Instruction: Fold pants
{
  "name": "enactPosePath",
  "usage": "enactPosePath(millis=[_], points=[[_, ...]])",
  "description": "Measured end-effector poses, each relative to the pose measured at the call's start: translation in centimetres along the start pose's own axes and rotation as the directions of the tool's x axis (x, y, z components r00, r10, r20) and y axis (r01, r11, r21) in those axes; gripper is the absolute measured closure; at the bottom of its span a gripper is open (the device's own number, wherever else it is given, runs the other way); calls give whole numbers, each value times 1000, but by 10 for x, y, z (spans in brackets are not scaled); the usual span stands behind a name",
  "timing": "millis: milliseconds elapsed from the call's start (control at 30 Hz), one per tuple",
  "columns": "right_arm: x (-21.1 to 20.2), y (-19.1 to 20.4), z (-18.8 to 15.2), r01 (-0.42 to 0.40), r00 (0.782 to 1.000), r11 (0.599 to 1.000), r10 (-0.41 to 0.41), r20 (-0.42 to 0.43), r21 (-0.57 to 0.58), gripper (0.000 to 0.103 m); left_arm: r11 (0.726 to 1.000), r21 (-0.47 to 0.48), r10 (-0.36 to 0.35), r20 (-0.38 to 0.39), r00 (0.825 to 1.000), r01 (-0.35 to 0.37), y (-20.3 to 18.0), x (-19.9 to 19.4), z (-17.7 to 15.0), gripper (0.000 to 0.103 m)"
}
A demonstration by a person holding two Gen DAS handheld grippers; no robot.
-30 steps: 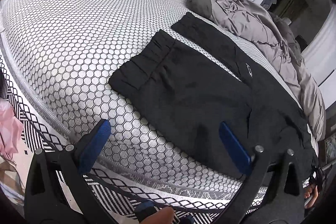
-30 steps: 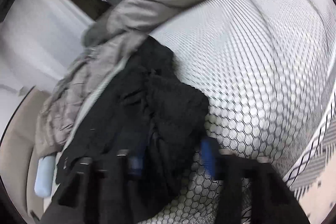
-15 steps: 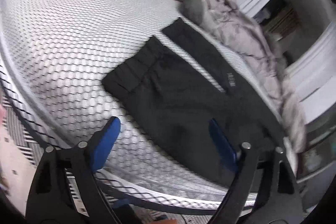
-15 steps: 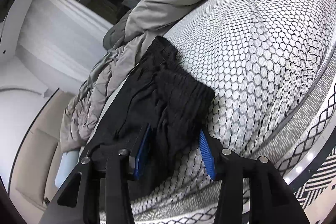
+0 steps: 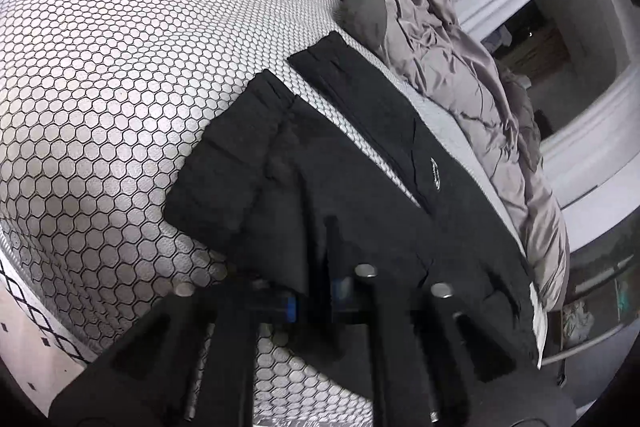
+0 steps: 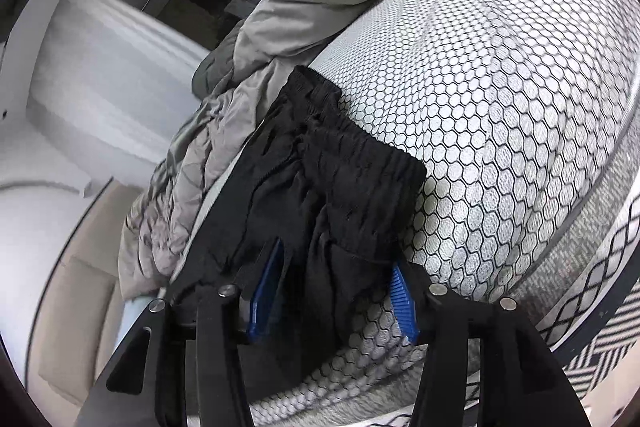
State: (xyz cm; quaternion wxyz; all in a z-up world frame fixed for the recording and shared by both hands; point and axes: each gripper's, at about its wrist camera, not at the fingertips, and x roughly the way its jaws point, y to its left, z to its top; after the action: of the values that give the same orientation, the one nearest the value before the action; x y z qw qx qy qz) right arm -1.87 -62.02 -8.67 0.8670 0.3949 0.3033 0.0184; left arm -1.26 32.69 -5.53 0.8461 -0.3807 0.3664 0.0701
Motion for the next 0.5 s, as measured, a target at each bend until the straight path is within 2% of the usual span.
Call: enactPosePath(millis=[100, 200, 233, 267, 300, 333, 400, 500], points=[[-3, -3, -1, -16, 1000, 1000, 16, -5, 3, 52, 999, 47, 7, 30, 1000, -9, -5, -3, 2, 99], [10, -7, 3, -42, 999, 998, 43, -25, 35, 52, 999, 47, 14, 31, 999, -16, -3, -2, 3, 101], [13, -6, 4, -39, 999, 999, 40, -29, 32, 58, 999, 40, 15, 29, 999, -16, -2, -1, 4, 101], [16, -3, 6, -20, 999, 1000, 21, -42, 12, 68, 999, 34, 15, 27, 1000, -16, -1, -2, 5, 101], [17, 0, 7, -15, 998, 1000, 14, -55, -10, 82, 999, 30, 16, 28, 999, -17, 0, -3, 6, 101], [15, 5, 8, -13, 998, 999, 10, -62, -42, 89, 999, 33, 16, 31, 999, -17, 0, -6, 5, 101], [2, 15, 6, 14, 998, 991, -21, -54, -131, 92, 997, 68, 20, 37, 999, -22, 1, -13, 2, 102], [-9, 18, -3, 40, 997, 980, -51, -52, -197, 92, 993, 113, 41, 29, 999, -44, 8, -19, -5, 102]])
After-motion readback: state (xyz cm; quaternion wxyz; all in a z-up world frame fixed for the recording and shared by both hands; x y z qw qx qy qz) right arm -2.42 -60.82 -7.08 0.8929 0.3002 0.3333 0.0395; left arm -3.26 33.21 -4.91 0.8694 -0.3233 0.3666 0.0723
